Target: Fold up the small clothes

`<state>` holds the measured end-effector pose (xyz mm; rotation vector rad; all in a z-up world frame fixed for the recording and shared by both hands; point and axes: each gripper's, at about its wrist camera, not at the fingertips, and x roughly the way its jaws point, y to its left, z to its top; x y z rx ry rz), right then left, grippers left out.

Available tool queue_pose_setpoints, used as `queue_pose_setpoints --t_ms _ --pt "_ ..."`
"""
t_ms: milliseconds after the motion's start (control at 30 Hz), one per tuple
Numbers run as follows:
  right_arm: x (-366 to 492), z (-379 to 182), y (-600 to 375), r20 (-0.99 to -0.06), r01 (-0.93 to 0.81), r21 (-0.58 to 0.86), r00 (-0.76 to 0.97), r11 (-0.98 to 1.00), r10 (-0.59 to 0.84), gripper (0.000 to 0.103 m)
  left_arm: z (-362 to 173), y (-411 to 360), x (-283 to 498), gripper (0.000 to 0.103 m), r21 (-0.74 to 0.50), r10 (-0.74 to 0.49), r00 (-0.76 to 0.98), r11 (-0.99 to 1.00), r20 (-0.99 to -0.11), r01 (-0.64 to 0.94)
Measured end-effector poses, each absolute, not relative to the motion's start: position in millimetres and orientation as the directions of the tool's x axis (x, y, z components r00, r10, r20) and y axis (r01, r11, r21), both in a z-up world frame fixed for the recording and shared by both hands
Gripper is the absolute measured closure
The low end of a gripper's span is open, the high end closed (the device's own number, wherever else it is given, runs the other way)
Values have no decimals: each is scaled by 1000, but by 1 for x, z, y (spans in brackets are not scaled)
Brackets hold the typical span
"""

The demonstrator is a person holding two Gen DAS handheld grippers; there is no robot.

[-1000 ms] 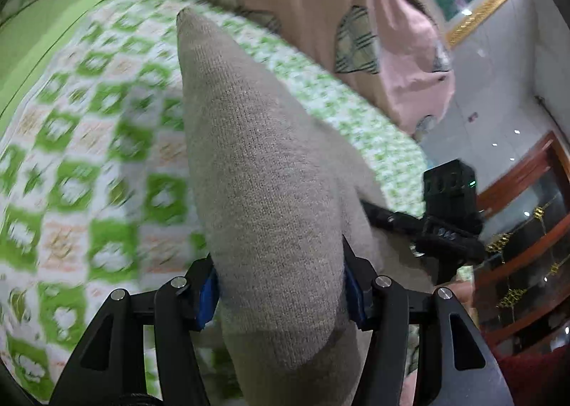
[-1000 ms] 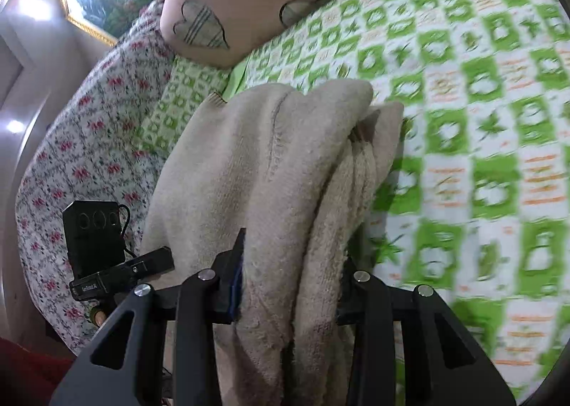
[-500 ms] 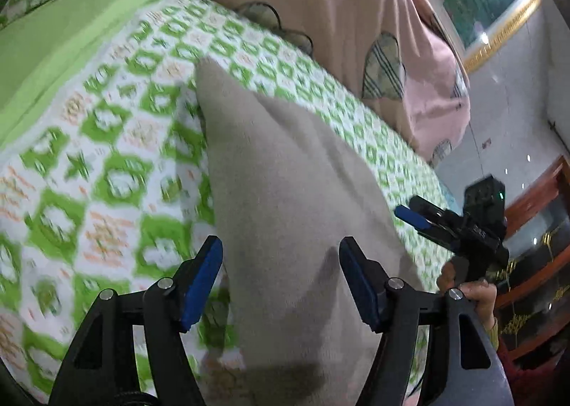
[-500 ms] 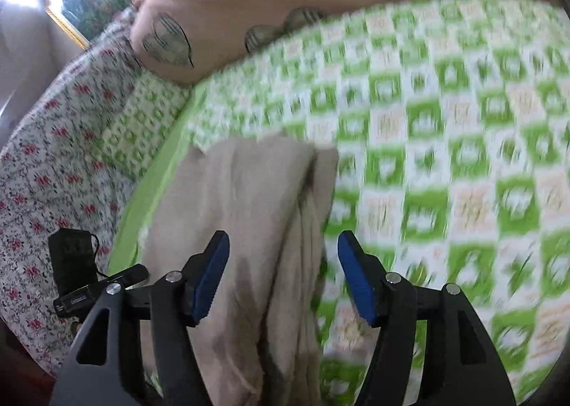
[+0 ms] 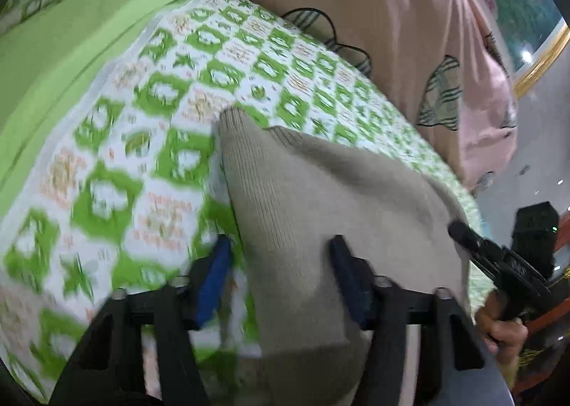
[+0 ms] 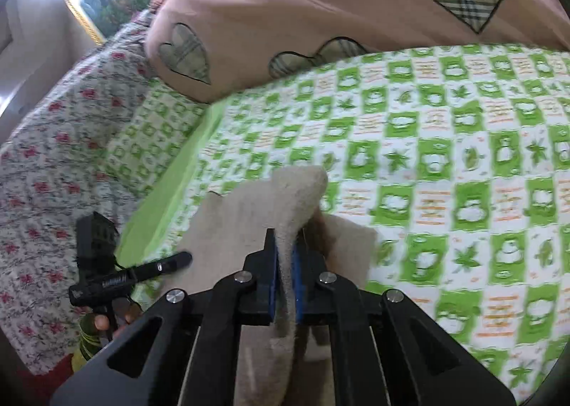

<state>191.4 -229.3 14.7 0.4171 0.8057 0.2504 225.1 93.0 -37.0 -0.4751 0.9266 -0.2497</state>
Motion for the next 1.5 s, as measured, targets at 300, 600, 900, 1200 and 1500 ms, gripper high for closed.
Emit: queue_pose_setpoints --t_ms 300,600,900,1200,1500 --pt "174 -19 -252 -700 79 516 612 853 367 77 -22 97 212 57 -324 -246 600 946 -761 -22" --pt "57 9 -240 -632 11 541 665 841 398 47 -1 91 30 53 -363 -289 683 931 -671 37" --pt "2 -8 -210 -654 -48 485 643 873 398 47 -32 43 -40 45 -230 -239 658 968 -714 102" --pt "15 -26 -195 -684 -46 495 595 868 421 92 -49 16 -11 45 -161 -163 676 985 -719 66" --pt "5 19 -216 -558 -83 575 688 814 464 95 -46 31 -6 61 -120 -2 673 985 -740 -128"
